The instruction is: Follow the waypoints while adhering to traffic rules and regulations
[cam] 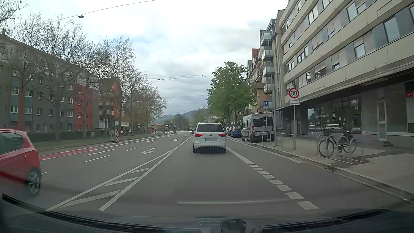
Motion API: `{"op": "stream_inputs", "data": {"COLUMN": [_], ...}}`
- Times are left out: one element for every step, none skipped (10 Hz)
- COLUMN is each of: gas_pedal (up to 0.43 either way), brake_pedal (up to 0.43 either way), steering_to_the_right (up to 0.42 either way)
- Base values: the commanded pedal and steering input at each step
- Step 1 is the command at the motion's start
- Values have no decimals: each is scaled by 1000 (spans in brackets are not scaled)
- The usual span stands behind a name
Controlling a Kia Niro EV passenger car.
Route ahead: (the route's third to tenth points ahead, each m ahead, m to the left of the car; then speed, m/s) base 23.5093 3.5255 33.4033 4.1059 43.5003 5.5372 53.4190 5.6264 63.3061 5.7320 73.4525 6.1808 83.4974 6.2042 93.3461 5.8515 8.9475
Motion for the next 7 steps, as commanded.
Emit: {"op": "stream_inputs", "data": {"gas_pedal": [138, 138, 138, 138, 138, 138, 138], "brake_pedal": [0, 0, 0, 0, 0, 0, 0], "steering_to_the_right": [-57, -43, -32, -23, -13, -6, -4]}}
